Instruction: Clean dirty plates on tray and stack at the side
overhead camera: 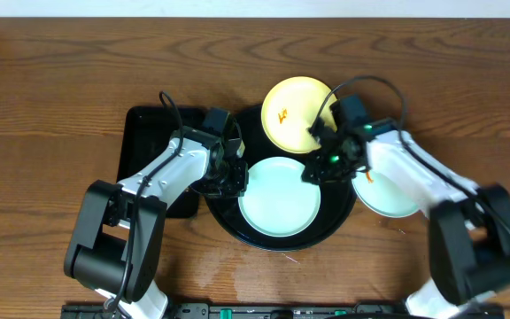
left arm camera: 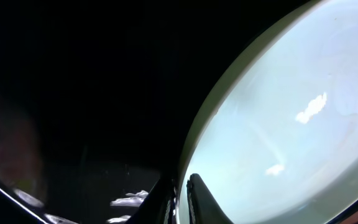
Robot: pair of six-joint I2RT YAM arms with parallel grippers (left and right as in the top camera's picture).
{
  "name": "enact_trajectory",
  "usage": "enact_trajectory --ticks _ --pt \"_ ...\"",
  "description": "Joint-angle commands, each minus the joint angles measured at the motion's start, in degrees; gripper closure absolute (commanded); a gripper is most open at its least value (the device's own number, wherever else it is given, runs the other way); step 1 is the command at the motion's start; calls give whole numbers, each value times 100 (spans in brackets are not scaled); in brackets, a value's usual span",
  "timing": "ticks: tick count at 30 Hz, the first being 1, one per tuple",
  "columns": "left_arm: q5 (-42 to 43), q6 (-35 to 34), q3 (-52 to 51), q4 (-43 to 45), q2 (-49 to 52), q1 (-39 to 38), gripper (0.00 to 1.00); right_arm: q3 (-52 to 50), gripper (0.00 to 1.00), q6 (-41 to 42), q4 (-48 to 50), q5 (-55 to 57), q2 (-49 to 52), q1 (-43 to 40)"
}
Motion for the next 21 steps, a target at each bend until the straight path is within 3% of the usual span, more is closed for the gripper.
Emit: enact_trajectory --ticks 1,9,16,21 --pt "55 -24 -44 37 37 -13 89 11 75 -520 -46 608 -251 -142" --pt "57 -26 -44 122 37 -13 89 -44 75 -708 22 538 409 -131" --pt "57 -26 -44 179 37 -15 89 -44 76 -1473 122 -570 1099 -131" --pt "57 -24 -44 199 37 -15 89 -44 93 -1950 260 -1349 1283 -133"
